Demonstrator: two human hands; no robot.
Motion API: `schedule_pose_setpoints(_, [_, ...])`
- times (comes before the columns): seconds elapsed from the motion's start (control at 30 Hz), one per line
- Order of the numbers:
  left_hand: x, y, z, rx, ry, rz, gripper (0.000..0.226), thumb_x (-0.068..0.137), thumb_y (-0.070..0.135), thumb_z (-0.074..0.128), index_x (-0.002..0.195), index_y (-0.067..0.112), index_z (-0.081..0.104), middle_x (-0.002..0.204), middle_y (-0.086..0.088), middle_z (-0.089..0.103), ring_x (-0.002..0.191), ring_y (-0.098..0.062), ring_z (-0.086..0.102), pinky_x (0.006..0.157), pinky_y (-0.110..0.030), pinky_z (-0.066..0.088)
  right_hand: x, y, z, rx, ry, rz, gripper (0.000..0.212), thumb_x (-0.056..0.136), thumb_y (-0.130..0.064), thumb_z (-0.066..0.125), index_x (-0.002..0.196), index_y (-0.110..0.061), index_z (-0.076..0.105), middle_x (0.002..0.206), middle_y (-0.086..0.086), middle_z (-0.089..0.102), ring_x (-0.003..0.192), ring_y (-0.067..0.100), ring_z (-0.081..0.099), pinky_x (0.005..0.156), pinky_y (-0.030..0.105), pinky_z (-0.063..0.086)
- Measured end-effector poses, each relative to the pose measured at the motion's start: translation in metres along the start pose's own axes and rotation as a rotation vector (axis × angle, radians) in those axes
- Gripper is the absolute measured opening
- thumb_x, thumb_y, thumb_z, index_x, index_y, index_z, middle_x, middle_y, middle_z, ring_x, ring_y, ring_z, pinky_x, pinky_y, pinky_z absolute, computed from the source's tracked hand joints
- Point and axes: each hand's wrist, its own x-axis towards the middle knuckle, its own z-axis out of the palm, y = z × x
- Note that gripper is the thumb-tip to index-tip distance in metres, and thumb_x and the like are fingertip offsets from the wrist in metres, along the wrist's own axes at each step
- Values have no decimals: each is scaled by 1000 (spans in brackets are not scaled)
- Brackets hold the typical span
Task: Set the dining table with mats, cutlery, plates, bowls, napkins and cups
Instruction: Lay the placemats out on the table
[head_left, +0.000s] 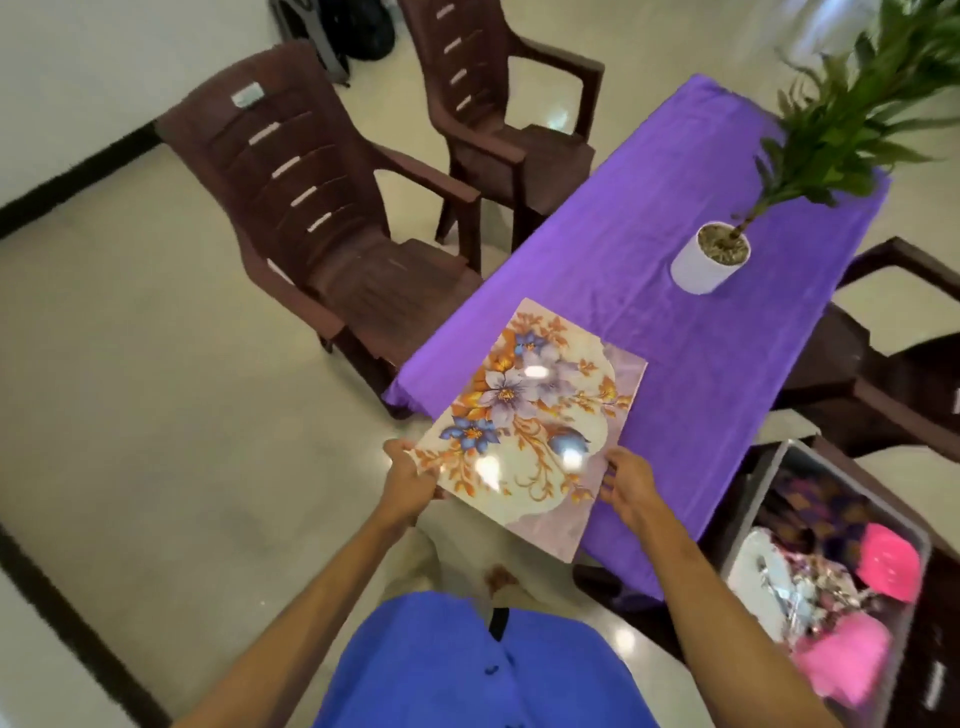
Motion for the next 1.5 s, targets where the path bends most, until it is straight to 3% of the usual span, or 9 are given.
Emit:
schedule_pose_setpoints(0.23, [54, 12, -33, 222, -135, 25, 45, 78, 24, 90, 106, 11, 59, 94, 5, 65, 87, -17, 66, 71, -27, 53, -8, 29, 14, 50, 205, 21, 19, 100, -5, 55, 110, -5, 71, 84, 6, 64, 71, 19, 60, 50, 29, 52])
schedule_pose_setpoints(0.33, [70, 24, -32, 324, -127, 77, 46, 71, 34, 96, 96, 17, 60, 87, 8, 66, 78, -12, 65, 68, -31, 55, -12, 28, 19, 128, 256, 38, 18, 97, -4, 59, 110, -7, 72, 85, 6, 67, 70, 18, 61, 51, 27, 51])
schedule_pose_setpoints(0.53, [86, 30, -15, 434, -41, 101, 31, 76, 25, 93, 80, 16, 64, 78, 6, 64, 73, -14, 59, 57, -16, 36, -16, 31, 6, 191, 238, 52, 13, 98, -8, 66, 107, -15, 71, 88, 2, 70, 70, 13, 63, 47, 20, 52])
schedule_pose_setpoints(0.73, [93, 15, -8, 453, -69, 98, 22, 82, 23, 89, 80, 15, 68, 80, 3, 70, 78, -19, 68, 65, -24, 48, -1, 32, -11, 263, 161, 72, 17, 99, -20, 66, 114, -12, 72, 106, 7, 74, 92, 24, 69, 71, 36, 58])
schedule_pose_setpoints(0.83, [92, 12, -4, 478, -35, 120, 18, 87, 21, 84, 86, 13, 67, 84, 1, 68, 78, -16, 64, 60, -17, 41, 8, 37, -20, 248, 120, 82, 15, 101, -21, 64, 109, -11, 72, 101, 9, 73, 90, 28, 69, 81, 46, 60])
schedule_pose_setpoints(1.0, [94, 3, -9, 460, 93, 89, 15, 90, 18, 81, 94, 6, 72, 89, -4, 71, 83, -22, 65, 72, -25, 45, 21, 44, -27, 152, 31, 85, 18, 99, -14, 64, 114, -9, 74, 103, 12, 76, 91, 28, 71, 91, 48, 57])
schedule_pose_setpoints(1.13, [95, -1, -19, 449, 121, 58, 11, 93, 17, 76, 94, 9, 70, 91, -5, 71, 86, -25, 67, 78, -32, 53, 23, 47, -25, 77, -22, 87, 15, 98, -9, 63, 108, -12, 74, 103, 10, 76, 91, 26, 70, 78, 37, 57])
schedule_pose_setpoints(1.27, [89, -4, -27, 159, 93, 5, 6, 95, 17, 73, 100, 19, 75, 94, -2, 76, 88, -24, 76, 80, -38, 63, 27, 46, -23, 21, -23, 82, 14, 100, -10, 59, 106, -15, 71, 99, 8, 74, 86, 26, 69, 71, 35, 55])
schedule_pose_setpoints(1.5, [94, -1, -45, 155, 471, 179, 16, 97, 14, 64, 106, 10, 77, 102, -10, 77, 91, -29, 70, 87, -39, 55, 43, 33, -57, -107, 223, -115, 15, 99, -14, 62, 105, -22, 73, 94, 3, 74, 86, 24, 69, 66, 30, 53])
